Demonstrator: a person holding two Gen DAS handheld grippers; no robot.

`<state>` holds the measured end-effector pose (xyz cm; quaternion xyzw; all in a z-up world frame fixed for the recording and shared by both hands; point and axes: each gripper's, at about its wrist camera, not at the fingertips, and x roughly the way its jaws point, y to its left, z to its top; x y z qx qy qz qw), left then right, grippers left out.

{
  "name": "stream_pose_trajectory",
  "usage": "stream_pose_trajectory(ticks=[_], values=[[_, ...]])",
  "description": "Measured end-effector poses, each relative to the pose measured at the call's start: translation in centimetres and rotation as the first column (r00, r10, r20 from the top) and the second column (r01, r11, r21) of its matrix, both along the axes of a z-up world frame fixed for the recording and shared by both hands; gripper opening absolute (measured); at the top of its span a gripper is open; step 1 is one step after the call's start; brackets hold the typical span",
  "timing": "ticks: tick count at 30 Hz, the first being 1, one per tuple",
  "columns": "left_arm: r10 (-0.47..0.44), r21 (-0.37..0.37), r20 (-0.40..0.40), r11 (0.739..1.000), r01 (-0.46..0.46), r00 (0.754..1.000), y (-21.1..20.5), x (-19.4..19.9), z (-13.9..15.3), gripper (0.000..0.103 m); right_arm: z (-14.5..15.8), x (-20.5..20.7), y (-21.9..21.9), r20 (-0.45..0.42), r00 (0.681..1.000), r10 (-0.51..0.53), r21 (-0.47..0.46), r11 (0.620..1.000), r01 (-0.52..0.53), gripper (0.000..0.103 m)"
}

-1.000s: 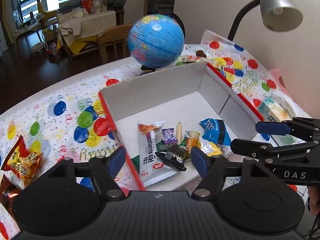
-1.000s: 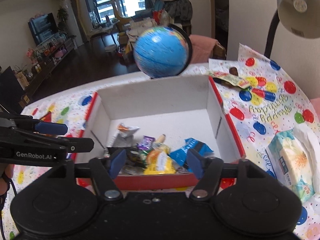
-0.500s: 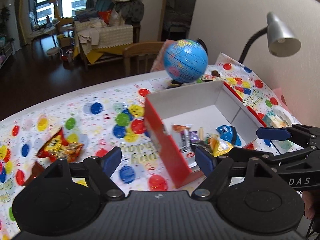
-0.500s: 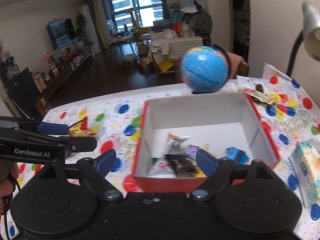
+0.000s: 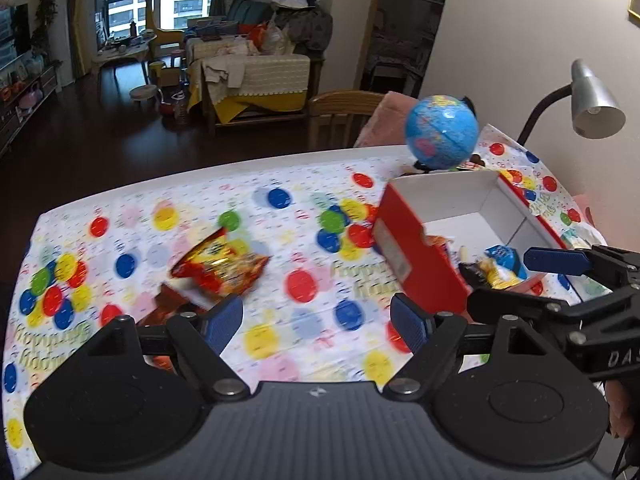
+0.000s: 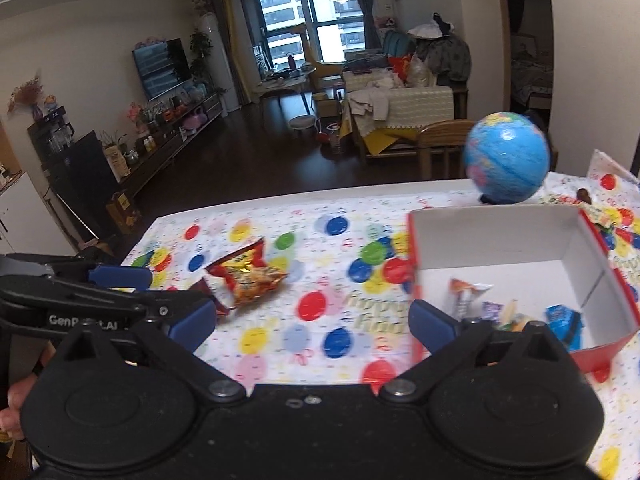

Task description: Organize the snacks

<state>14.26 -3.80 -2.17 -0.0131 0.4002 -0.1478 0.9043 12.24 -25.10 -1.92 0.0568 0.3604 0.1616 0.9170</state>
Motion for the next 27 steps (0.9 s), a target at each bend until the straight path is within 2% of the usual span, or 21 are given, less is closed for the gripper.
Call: stream_pose_trajectory(ticks=[7,13,22,27], values=[[0.040,0.006,-0.016,0.999,-0.040,0.999,6.0,-0.8,-1.1,0.081,-0.7,0.1,5.0,-0.027,0.999,0.028,-0.018,0.999,-0.028,0.103],[0.046,0.029,-0.042,0.999,-0.045,0.998,9.0,-0.2,-2.5,0.081,-1.2,1.6,8.2,-0.059,0.997,0.057,-0.049,0.997,-0.060,0.103],[0.061,0.087,-0.119,0.995,-0.051,0.991,10.1,2.9,-6.3,0.081,-4.3,6.1,11.5,-0.100,0.986,0.136,-0.085,0.986,-0.145,0.102],[0.043,0.129,-0.162,0.991,-0.022,0.986,10.1,5.0,-8.5,0.081,-6.4,8.9,12.9,-0.115,0.973,0.200,-0.094,0.973,-0.211,0.101]])
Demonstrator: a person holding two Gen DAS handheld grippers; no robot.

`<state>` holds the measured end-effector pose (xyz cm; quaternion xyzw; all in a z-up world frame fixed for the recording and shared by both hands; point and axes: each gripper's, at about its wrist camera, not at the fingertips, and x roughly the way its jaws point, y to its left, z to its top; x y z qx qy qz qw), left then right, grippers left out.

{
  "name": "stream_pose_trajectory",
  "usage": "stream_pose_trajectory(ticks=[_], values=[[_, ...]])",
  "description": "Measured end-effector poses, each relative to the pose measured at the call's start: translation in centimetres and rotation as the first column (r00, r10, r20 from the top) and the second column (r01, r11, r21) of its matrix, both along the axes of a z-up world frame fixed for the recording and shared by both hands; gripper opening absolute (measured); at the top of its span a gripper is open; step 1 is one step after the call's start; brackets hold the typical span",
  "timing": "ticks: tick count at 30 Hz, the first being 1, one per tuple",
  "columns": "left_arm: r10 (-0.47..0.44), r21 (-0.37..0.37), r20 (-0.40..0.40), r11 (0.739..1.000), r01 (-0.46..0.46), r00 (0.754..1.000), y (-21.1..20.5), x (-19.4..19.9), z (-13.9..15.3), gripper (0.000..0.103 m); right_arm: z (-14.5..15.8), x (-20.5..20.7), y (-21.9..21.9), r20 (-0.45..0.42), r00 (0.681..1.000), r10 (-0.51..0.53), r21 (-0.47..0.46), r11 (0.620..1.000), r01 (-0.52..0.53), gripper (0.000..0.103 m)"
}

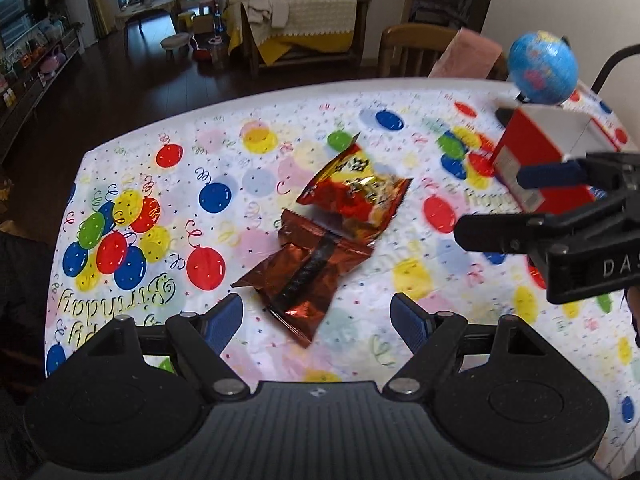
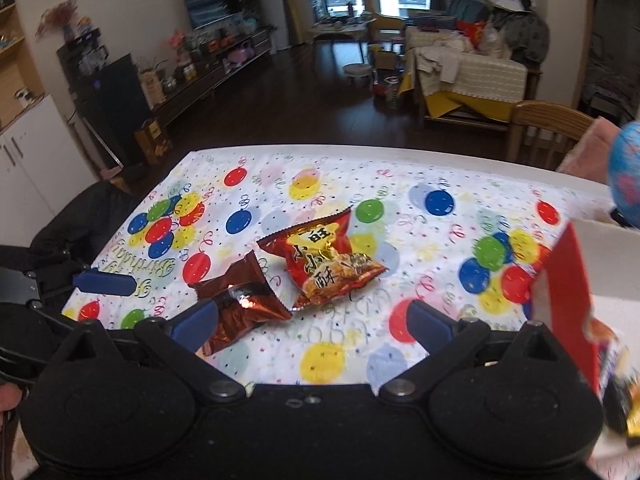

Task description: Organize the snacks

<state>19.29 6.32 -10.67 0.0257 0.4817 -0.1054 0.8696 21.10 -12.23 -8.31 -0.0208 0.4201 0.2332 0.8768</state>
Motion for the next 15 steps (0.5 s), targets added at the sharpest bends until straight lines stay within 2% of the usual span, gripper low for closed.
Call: stream_pose_trajectory(ticks=[9,15], values=[[-0.076,0.039,-0.054,0.996,0.078,0.996,-0.7,3.4,-2.7,0.081,-2.9,4.5,2.2,-0.009,0.994,0.109,-0.060,0.992,-0.109,0.100],[-0.092,0.068,-0.088,0.993,0.098,0.992,-1.3,5.2,-4.7,0.081,-4.8,7.1,3.4,-0.028,0.985,0.168,-0.092,0.981,-0.170,0.099]])
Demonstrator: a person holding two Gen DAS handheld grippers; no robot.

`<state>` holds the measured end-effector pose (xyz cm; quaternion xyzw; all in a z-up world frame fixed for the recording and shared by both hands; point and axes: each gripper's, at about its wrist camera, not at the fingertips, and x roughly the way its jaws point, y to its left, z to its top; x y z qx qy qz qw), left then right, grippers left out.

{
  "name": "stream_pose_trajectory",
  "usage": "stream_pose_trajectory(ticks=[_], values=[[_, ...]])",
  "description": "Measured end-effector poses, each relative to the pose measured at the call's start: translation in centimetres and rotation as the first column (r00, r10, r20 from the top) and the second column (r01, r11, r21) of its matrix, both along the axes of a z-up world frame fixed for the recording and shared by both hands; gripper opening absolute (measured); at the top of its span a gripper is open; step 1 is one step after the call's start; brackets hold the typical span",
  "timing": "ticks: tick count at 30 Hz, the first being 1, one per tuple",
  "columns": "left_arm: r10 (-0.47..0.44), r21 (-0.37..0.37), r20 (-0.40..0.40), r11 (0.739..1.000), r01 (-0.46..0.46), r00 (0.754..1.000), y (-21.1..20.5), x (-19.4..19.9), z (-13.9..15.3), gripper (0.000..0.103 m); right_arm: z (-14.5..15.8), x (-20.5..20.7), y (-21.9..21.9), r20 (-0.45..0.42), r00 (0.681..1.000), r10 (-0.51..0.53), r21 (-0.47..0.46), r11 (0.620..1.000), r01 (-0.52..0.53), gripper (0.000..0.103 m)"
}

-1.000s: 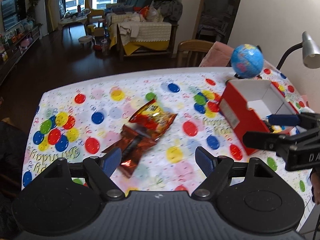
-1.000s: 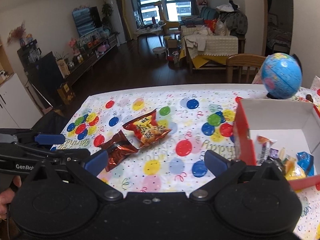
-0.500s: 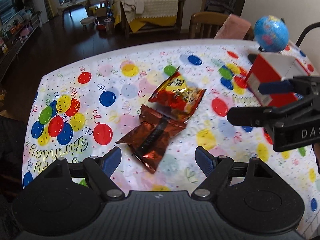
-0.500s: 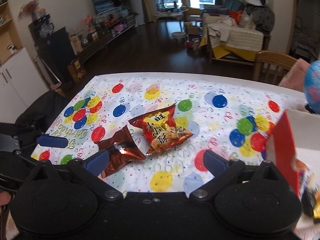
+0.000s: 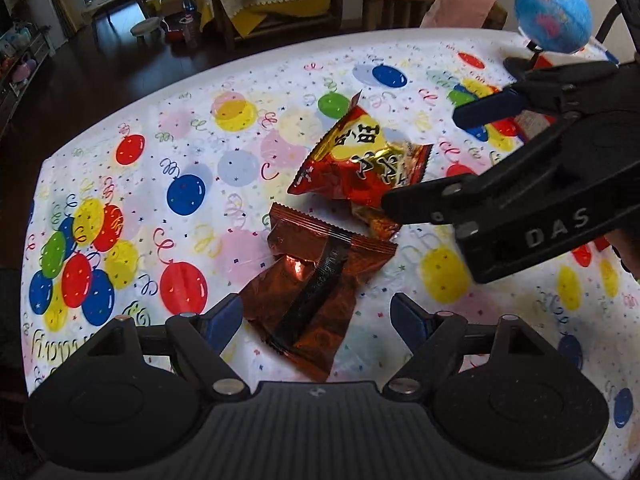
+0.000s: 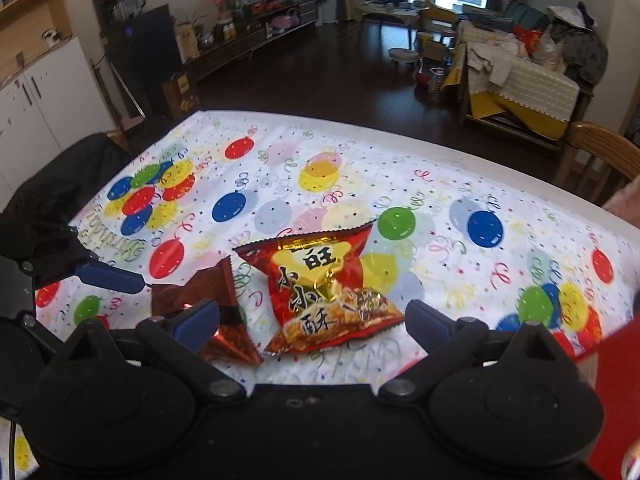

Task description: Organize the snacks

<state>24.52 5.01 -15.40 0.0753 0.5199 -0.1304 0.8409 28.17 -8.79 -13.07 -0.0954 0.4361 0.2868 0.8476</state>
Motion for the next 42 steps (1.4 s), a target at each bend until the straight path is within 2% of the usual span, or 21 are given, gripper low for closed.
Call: stream_pose_trajectory(ticks=[8,12,14,17,19,21,26,31,34,42], values=[[-0.025,0.051,0.006,0.998,0.025,1.000,-0.5,1.5,-1.8,0.081,-2.1,1.4,1.6,-0.001,0.999,0.039,-0.032,0.999,-0.039,0.096],[-0.022,0.069,0.019,0.997,0.020,1.000,-0.7,1.7,-2.2,0.080,-2.9,1.8,1.9,-0.006,1.000,0.028,-0.044,0.999,-0.028,0.085],[-0.015,0.064,0.023,0.998,0.014,1.000,-0.6,1.7,-2.3,0.080,-3.0,1.9,1.8,-0.003,1.000,0.019,-0.047,0.999,-0.019,0.084],[-0.001,0.056,0.033,0.998,-0.001,0.999,-0.4,1.7,-2.2,0.076,-3.1,1.9,1.7,0.011,1.000,0.009,-0.050,0.999,-0.009,0.077],[0.011,0.055,0.038,0.998,-0.013,0.999,-0.3,1.6,-2.2,0.067,-3.0,1.9,1.4,0.014,1.000,-0.001,-0.045,0.999,0.001,0.072],[0.019,0.049,0.040,0.999,-0.020,0.999,-0.3,1.4,-2.0,0.063,-2.9,1.9,1.2,0.009,1.000,-0.007,-0.028,1.000,0.008,0.062],[0.063,0.046,0.036,0.997,-0.065,0.997,-0.1,1.0,-1.9,0.049,-2.6,1.2,1.0,0.016,0.999,-0.030,-0.025,0.999,0.030,0.050],[0.125,0.046,0.038,0.991,-0.127,0.991,0.6,0.2,-1.7,0.046,-1.9,0.2,0.1,0.001,0.996,-0.084,0.000,0.996,0.084,0.047],[0.156,0.021,0.033,0.987,-0.157,0.987,1.2,-0.5,-1.3,0.046,-1.3,-0.8,-0.6,-0.014,0.994,-0.109,0.021,0.994,0.109,0.044],[0.210,-0.008,0.013,0.978,-0.210,0.978,1.9,-3.7,-0.3,0.046,-0.2,-4.7,-1.5,-0.045,0.987,-0.153,0.017,0.988,0.154,0.041]])
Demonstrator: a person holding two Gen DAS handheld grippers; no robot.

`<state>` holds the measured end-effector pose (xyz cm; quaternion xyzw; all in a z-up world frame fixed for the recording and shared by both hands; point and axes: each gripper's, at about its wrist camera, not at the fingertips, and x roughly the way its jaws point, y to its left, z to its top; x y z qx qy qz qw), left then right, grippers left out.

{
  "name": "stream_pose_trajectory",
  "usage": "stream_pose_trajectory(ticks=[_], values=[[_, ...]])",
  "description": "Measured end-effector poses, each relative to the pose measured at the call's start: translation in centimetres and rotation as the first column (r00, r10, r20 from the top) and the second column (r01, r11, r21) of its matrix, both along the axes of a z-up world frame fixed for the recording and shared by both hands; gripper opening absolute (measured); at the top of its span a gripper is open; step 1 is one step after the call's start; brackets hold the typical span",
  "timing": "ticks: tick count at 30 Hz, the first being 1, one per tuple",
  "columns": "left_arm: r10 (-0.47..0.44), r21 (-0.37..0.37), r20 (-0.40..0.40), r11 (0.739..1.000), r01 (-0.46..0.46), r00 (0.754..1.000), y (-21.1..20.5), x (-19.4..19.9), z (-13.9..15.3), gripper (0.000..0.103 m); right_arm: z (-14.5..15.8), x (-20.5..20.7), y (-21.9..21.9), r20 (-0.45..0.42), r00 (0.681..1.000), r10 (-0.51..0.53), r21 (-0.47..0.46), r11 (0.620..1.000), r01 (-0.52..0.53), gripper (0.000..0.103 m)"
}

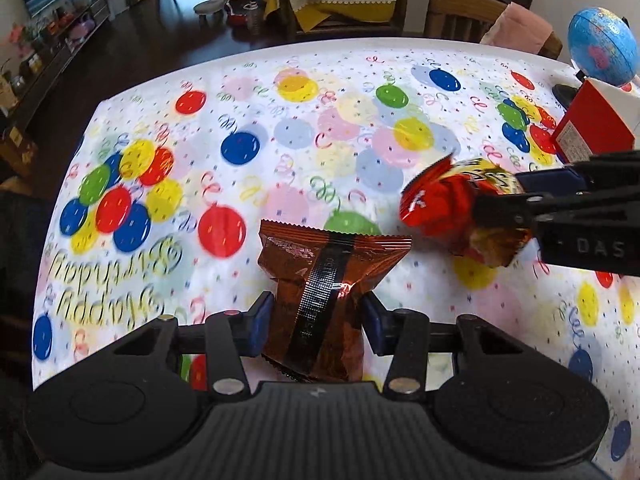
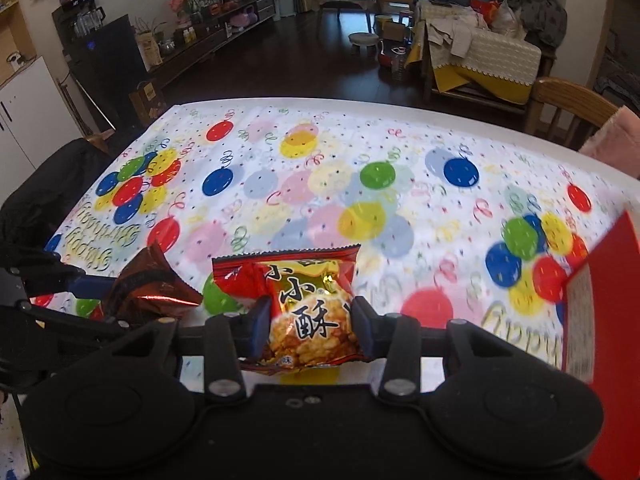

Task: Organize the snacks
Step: 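Lift both packets and carry them toward the red box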

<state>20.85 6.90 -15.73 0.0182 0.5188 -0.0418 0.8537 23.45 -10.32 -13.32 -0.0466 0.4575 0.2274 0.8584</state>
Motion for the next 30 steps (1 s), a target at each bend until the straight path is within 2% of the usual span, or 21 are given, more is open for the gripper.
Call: stream_pose_trajectory(ticks=[5,15,23,30], values=[[0.011,-0.047,0.003,0.999,-0.011,1.000,0.2,-2.8,1.1,0.046,1.1,-3.1,-1.4,-0.006,0.999,-0.047,0.028,0.998,0.047,0.040],[-0.015,-0.096,0.038,0.995,0.019,0.999,-1.3,-7.1,4.7,0.046,4.7,-8.9,-4.6,0.027,0.989,-0.143,0.056,0.988,0.141,0.040],[-0.078,-0.113,0.086,0.990,0.087,0.993,-4.1,-9.5,8.0,0.046,8.0,-13.1,-7.8,0.086,0.971,-0.225,0.073,0.973,0.219,0.040],[-0.116,-0.115,0.146,0.984,0.133,0.982,-8.1,-10.3,11.3,0.046,10.2,-14.7,-11.6,0.126,0.952,-0.279,0.090,0.959,0.269,0.040]])
